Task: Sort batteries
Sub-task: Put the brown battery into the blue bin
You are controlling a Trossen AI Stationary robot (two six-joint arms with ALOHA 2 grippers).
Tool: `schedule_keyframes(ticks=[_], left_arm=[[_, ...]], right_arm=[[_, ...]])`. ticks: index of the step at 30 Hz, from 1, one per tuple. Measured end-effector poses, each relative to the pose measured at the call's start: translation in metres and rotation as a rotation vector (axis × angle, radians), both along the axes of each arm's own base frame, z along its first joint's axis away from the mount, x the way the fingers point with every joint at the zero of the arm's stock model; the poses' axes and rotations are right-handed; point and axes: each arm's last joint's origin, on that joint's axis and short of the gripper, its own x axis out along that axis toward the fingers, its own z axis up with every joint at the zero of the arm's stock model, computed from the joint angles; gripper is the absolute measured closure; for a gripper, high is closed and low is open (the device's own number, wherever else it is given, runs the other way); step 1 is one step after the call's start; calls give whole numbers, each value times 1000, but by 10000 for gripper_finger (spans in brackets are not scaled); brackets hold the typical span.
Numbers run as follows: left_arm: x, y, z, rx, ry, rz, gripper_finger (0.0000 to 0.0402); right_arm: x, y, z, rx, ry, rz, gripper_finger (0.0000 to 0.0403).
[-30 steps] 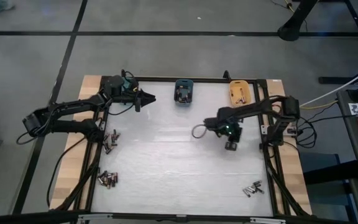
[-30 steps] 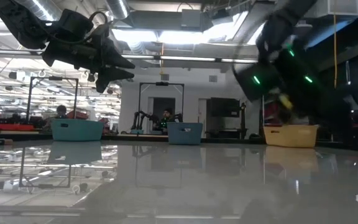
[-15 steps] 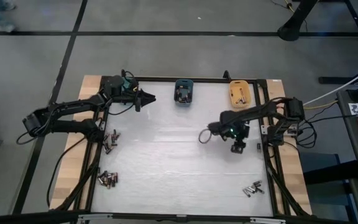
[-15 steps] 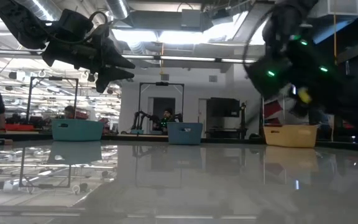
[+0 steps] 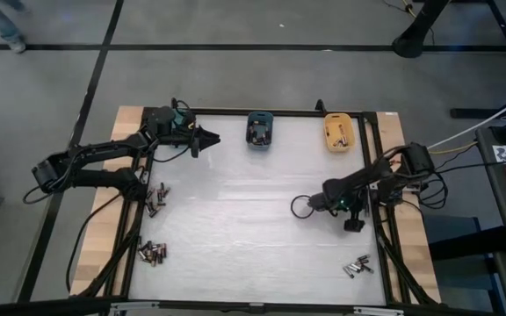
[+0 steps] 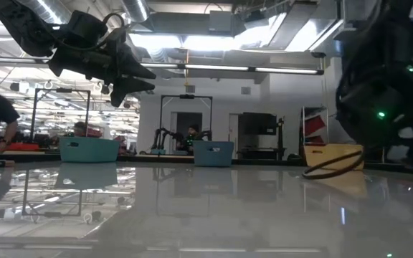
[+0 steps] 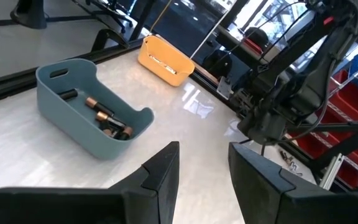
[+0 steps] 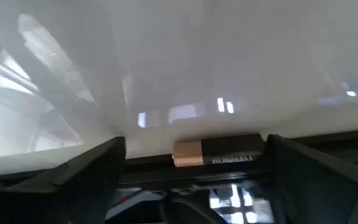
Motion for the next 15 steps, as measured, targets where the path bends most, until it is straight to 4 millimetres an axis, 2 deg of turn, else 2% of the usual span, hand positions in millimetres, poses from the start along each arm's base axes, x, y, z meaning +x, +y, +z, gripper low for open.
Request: schedule_keyframes(ticks=[3, 15], left_arm=[[0, 0, 0, -16, -4, 4, 273], [0, 0, 0, -26, -6, 6, 273]], right_arm=[[-9, 4, -6, 10, 12, -15, 25], [-9, 7, -7, 0, 13, -15, 47]])
